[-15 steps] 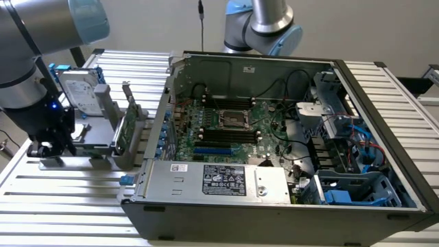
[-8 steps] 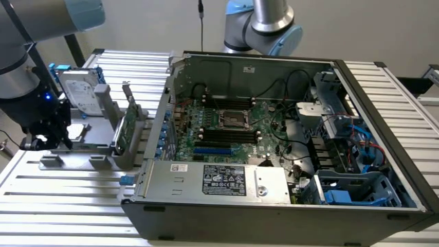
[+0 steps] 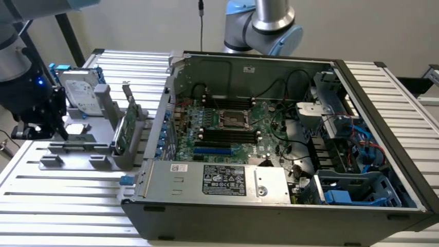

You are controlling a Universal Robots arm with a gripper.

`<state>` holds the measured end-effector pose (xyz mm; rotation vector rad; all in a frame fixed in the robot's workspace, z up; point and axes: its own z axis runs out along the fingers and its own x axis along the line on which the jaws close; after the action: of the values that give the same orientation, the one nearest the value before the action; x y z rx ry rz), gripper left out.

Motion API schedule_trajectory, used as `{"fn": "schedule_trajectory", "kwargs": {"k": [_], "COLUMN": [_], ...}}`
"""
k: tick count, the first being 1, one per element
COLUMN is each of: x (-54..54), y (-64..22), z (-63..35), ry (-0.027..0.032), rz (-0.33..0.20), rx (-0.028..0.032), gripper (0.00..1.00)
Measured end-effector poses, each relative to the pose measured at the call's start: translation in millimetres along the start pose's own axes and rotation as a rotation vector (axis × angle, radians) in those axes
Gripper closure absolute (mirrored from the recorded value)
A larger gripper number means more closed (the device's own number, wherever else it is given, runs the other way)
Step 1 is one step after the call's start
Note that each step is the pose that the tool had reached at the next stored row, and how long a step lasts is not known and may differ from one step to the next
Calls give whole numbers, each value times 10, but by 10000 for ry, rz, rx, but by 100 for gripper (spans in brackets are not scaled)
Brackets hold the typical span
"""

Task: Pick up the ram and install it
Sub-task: 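Pick up the ram and move it above insertion slot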

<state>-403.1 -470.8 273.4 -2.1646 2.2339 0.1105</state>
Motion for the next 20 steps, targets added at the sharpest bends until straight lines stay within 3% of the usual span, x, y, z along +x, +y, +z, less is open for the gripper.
{"fn": "schedule_trajectory", "kwargs": {"k": [20], "x": [-93], "y": [-858], "z": [-932], "ry": [-51], "rz": [5], "rx": [-97], "gripper": [86]}}
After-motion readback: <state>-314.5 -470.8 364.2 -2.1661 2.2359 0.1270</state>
